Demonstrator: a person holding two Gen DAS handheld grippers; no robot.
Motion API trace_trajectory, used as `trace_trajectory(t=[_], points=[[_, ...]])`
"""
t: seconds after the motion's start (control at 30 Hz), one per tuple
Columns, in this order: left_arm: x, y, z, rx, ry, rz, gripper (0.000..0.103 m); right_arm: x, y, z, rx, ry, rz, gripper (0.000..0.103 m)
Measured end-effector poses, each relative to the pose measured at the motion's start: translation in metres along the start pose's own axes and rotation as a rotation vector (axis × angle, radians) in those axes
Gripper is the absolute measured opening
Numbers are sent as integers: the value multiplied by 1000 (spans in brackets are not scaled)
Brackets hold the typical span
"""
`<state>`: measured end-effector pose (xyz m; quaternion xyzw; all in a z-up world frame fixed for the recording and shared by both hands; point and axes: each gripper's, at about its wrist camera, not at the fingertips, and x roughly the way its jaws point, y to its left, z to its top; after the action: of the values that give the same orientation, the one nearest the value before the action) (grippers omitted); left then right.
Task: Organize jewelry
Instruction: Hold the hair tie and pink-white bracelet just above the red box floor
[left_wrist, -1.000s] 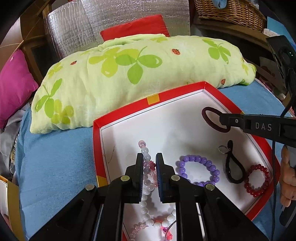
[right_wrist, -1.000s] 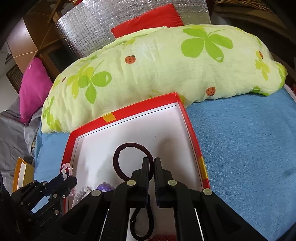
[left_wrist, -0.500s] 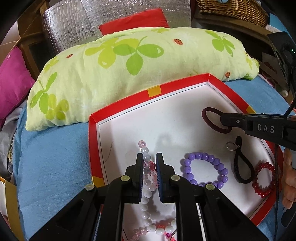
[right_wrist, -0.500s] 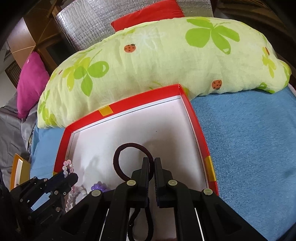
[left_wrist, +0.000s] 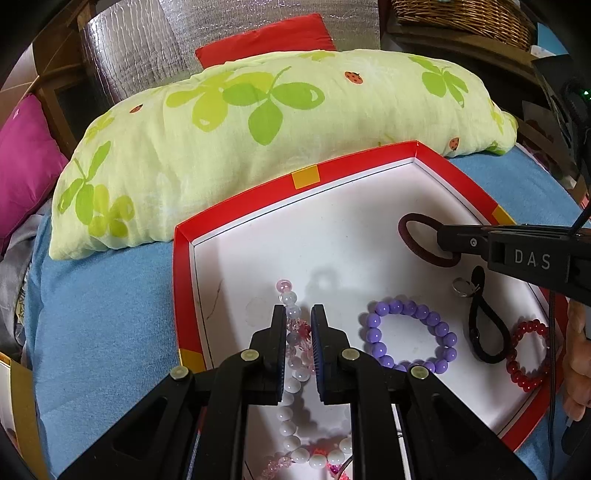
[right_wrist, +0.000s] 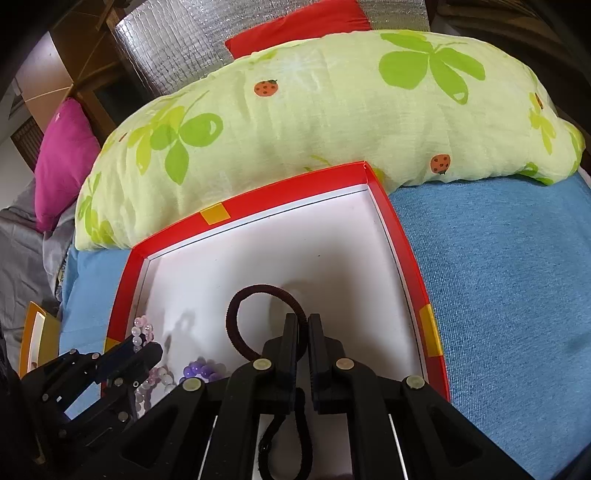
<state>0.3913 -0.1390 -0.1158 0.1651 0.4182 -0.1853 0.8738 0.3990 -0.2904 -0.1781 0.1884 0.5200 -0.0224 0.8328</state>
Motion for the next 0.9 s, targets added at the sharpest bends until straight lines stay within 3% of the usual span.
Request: trace_trajectory(t=[0.9], points=[[7, 2, -1, -2, 10, 2, 15, 1, 2, 0, -7, 2, 5, 7]])
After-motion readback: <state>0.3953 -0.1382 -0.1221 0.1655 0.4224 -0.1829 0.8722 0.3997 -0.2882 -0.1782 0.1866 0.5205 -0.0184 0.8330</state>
